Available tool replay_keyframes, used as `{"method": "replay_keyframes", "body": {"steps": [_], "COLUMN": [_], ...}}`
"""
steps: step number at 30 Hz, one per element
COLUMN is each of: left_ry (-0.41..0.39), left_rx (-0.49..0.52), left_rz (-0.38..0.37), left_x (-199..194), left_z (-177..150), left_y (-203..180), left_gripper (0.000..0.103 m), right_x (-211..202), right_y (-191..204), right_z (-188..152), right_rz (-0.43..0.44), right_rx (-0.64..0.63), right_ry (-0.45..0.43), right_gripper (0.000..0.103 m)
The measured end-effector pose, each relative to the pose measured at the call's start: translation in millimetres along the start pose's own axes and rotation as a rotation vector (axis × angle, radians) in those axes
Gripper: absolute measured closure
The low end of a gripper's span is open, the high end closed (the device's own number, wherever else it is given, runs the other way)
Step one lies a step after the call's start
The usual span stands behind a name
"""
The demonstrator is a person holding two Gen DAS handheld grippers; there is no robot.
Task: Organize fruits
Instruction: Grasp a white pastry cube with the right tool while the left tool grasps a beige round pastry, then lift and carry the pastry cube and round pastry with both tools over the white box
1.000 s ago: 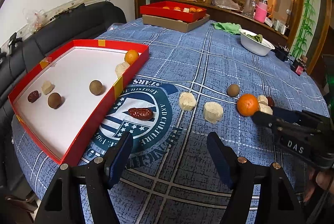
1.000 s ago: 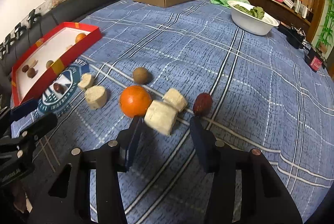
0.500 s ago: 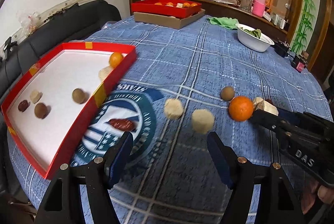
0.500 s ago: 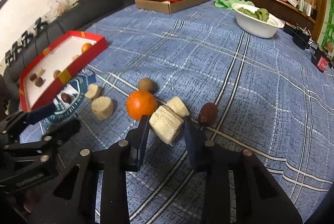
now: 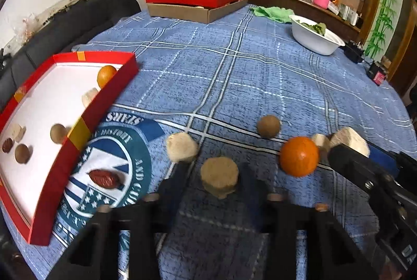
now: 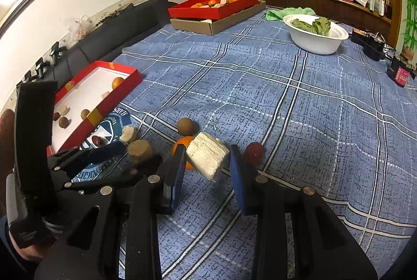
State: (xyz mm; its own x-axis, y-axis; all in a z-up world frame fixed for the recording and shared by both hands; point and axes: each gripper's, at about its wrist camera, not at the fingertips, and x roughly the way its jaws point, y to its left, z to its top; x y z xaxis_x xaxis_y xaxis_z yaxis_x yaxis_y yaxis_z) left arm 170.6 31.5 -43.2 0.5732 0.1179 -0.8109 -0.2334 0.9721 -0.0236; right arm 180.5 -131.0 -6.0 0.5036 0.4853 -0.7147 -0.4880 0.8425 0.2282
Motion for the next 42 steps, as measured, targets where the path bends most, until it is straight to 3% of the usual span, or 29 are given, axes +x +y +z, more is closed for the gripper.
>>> {"method": "replay_keyframes", "body": {"steps": [1, 13, 23, 32, 42], "left_ry": [-0.001, -0.065, -0.125, -0.161, -0.193], "left_rx": [-0.001, 0.000, 0.038, 0.067, 0.061], "left_rz": [0.003, -0.117, -0.189, -0.211, -0.199], "left_x": [0.6, -38.1, -68.9, -84.0, -99.7], "left_z": [0.6, -26.5, -47.2, -60.5, -68.7], "left_y": [0.2, 12.0, 1.4, -1.4, 11.4], "left_gripper": [0.076, 0.076, 0.076, 0.076, 0.076], "right_x": [-0.2, -0.6, -40.6, -68.2, -74.4], "right_y": [0.1, 0.8, 6.0, 2.8, 5.4], "right_z": [0.0, -0.4, -24.4, -53.4, -64.7], "right_rz": [0.002, -0.038, -0.102, -0.191, -0.220], "right_rx": [0.000, -0.007, -0.046, -0.053, -0.043], "right_ry": [0.000, 0.003, 0.000, 0.014, 0.020], "right_gripper": [0.071, 0.071, 0.071, 0.071, 0.071]}}
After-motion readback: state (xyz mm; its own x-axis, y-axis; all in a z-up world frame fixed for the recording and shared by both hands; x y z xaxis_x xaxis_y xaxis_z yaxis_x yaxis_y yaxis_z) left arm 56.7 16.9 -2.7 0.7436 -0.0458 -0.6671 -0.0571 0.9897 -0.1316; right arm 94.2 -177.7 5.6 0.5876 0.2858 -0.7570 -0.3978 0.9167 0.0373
